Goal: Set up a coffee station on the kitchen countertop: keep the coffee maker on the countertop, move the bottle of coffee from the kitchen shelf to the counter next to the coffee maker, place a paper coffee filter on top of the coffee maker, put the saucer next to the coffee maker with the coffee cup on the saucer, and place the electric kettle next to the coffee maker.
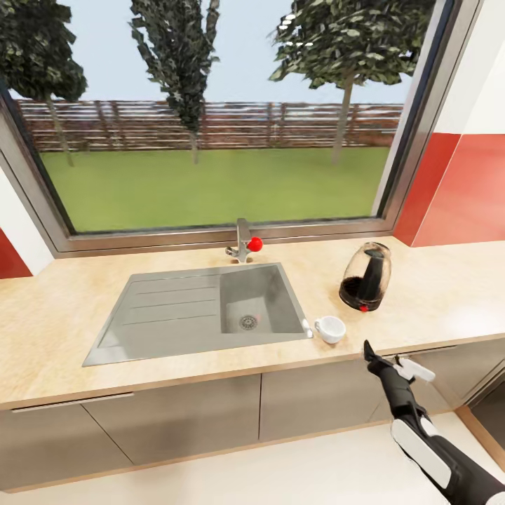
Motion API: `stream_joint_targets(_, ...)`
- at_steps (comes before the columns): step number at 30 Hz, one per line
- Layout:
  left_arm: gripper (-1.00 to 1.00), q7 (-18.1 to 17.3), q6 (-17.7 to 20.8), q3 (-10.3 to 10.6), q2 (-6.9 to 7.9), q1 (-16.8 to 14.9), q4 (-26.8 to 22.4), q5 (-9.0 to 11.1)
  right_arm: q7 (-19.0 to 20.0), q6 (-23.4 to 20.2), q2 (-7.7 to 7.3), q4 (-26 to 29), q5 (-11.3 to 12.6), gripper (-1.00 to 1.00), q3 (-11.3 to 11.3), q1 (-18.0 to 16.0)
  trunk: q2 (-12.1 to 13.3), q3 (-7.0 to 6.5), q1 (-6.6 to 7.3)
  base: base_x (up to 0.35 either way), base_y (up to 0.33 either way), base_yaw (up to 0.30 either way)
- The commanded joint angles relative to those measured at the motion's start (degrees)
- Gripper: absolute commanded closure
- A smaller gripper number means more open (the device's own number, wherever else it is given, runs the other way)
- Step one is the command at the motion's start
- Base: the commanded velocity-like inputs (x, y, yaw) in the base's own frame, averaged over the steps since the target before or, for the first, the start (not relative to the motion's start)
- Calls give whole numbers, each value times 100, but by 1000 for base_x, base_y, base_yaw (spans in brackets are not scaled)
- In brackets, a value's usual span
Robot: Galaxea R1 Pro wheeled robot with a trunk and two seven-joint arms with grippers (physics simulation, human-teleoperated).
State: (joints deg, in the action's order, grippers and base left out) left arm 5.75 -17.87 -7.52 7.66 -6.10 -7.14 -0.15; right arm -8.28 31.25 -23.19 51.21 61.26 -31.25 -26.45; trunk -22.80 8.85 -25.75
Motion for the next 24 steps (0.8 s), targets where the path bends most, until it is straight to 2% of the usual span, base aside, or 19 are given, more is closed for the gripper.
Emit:
stream_joint_targets(1, -100, 1, -19, -21, -1, -5, 7, -2, -248, 27, -52, 169, 11, -100, -41, -9, -12, 12, -4, 0, 0, 0)
stream_joint_targets(3, -100, 3, -20, -21, -1, -5, 14, -3, -557, -33, -108, 443, -118, -100, -45, -9, -12, 12, -4, 0, 0, 0)
stream_joint_targets(6, -100, -1, -23, -25, 6, -5, 36, -3, -1010, -677, -147, 864, -909, -100, 26, -9, -12, 12, -4, 0, 0, 0)
stream_joint_targets(10, -100, -3, -23, -21, 13, -5, 56, -3, -1439, -1206, -142, 1324, -1458, -100, 353, -9, -12, 12, -4, 0, 0, 0)
stream_joint_targets(12, -100, -3, -23, -21, 15, -5, 61, -6, -1487, -1408, -142, 1500, -1625, -100, 451, -9, -12, 12, -4, 0, 0, 0)
stream_joint_targets(14, -100, -3, -23, -15, 16, -1, 76, -8, -1532, -1970, -128, 1941, -1992, -100, 764, -9, -12, 12, -4, 0, 0, 0)
stream_joint_targets(16, -100, -4, -19, -13, 22, 5, 85, -11, -1539, -2374, -120, 2178, -2219, -100, 950, -9, -12, 12, -4, 0, 0, 0)
stream_joint_targets(18, -100, -4, -12, -11, 41, 18, 91, -11, -1542, -2655, -110, 2329, -2389, -100, 1009, -9, -12, 12, -4, 0, 0, 0)
stream_joint_targets(19, -100, -8, -5, 2, 72, 41, 105, -11, -1544, -2893, -97, 2420, -2548, -100, 1037, -9, -12, 12, -4, 0, 0, 0)
stream_joint_targets(22, -100, -12, 1, 25, 101, 52, 240, -12, -1535, -3018, -30, 2448, -2692, -100, 1046, -9, -12, 12, -4, 0, 0, 0)
stream_joint_targets(23, -100, -13, -4, 40, 112, 56, 473, -17, -1534, -3045, 63, 2453, -2853, -100, 1043, -9, -12, 12, -4, 0, 0, 0)
stream_joint_targets(24, -100, -16, -1, 43, 113, 59, 509, -18, -1531, -3046, 71, 2454, -2870, -100, 1038, -9, -12, 12, -4, 0, 0, 0)
